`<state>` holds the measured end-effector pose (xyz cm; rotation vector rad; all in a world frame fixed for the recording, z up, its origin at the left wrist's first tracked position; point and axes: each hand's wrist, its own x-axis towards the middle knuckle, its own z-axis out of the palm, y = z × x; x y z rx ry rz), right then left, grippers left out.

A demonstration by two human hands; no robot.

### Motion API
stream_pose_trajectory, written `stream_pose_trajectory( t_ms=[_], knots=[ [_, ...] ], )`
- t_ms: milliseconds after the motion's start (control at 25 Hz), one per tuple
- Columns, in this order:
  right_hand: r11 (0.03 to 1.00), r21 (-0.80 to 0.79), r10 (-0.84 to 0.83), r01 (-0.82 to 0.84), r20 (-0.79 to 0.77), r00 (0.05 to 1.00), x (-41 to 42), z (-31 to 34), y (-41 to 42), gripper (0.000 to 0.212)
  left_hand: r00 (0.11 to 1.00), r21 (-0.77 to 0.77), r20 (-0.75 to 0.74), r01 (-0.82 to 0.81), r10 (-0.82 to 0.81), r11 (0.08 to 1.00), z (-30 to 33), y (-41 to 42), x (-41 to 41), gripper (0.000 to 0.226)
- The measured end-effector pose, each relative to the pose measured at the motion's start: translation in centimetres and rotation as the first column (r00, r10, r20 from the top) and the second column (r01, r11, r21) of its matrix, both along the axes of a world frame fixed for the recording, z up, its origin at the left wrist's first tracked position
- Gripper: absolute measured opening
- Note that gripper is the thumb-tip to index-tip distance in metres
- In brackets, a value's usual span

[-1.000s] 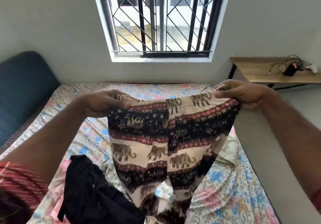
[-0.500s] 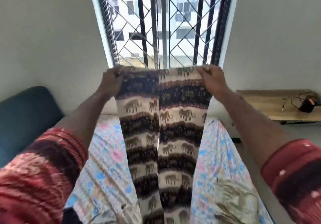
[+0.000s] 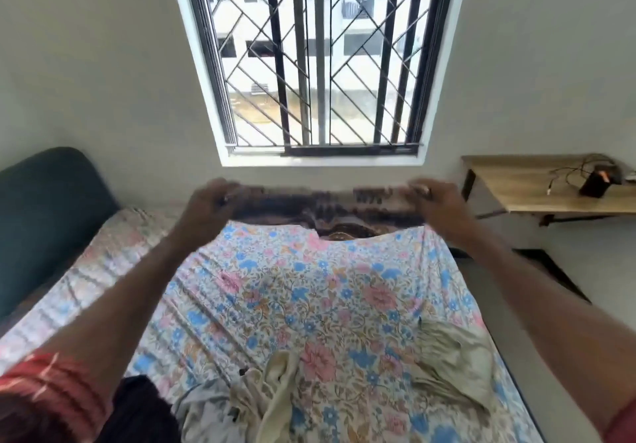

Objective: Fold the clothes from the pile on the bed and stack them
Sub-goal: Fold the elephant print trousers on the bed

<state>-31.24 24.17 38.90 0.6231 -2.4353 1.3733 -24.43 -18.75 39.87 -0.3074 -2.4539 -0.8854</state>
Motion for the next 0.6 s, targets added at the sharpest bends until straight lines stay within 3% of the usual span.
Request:
stream_pose_trajectory(
  t_ms=[120,200,280,440,600],
  knots=[
    [0.996,0.081,0.017,-0.035,0.212,0.977,5.4,-11.1,1.1,0.027,0.985,0.068,0.157,0.063,-0.073,0.996,-12.2,0.7,5.6,0.024],
    [0.988,0.149,-0.018,-0.026,0.286,0.958,9.7,-17.9,1.6,0.026,0.973,0.103,0.209,0.082,-0.102,0.991,-20.4,1.2,9.1,0.052],
    [0.97,0.232,-0.018,-0.074,0.372,0.928,13.9,-24.6,2.4,0.006,0.947,0.102,0.298,0.096,-0.122,0.99,-29.0,1.4,12.5,0.053],
    [0.946,0.289,-0.013,-0.149,0.491,0.871,21.5,-37.6,4.0,0.018,0.889,0.017,0.451,0.084,-0.083,0.996,-44.5,3.0,21.8,0.058],
    [0.901,0.325,0.024,-0.288,0.625,0.78,29.6,-47.9,6.8,0.011,0.856,-0.177,0.514,0.167,-0.054,0.97,-53.6,6.7,32.8,0.041]
  ],
)
